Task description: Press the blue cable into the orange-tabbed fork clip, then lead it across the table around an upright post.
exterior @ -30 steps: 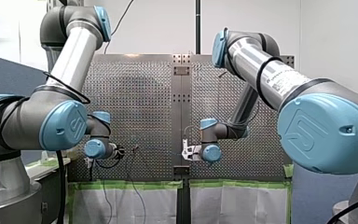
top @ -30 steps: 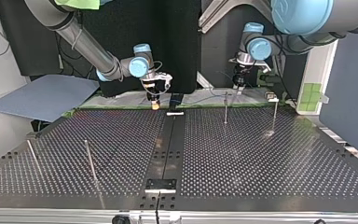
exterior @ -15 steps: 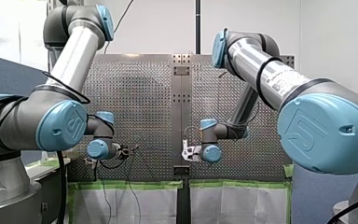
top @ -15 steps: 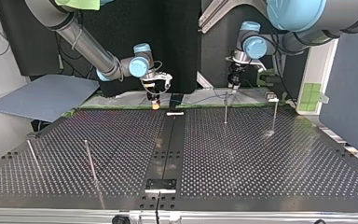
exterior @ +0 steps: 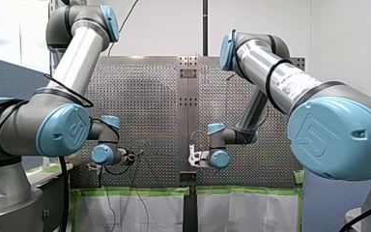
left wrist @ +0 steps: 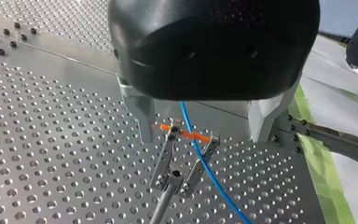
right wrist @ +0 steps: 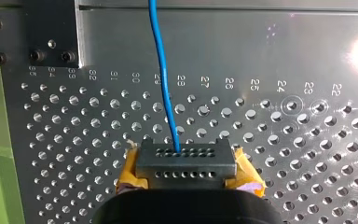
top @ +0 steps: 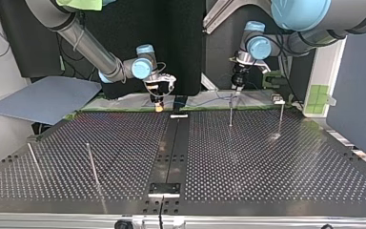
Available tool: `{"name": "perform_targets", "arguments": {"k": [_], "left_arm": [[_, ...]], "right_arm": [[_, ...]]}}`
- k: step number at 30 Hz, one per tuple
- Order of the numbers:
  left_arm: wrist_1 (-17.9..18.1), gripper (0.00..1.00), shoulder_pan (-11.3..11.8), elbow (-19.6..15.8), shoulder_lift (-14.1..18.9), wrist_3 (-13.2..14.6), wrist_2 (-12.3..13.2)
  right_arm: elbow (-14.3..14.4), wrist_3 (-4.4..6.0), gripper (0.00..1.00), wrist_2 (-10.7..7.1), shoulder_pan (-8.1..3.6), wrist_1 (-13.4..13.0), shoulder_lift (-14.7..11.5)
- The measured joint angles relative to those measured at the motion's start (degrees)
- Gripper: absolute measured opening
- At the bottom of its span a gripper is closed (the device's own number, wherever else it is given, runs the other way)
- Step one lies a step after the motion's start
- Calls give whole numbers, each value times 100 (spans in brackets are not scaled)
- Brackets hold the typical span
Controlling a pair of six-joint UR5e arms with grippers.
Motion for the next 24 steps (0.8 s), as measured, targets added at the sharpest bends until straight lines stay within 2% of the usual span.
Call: {"name": "perform_targets", "arguments": {"k": [16,24], "left_arm": [[-64,100,-13,0,0,14,8],[-112,100,-122,0,4,208,28]], "right_arm": [[0,-4,0,-9,-10,1,0],[0,-12,0,-9,-10,15,0]]}}
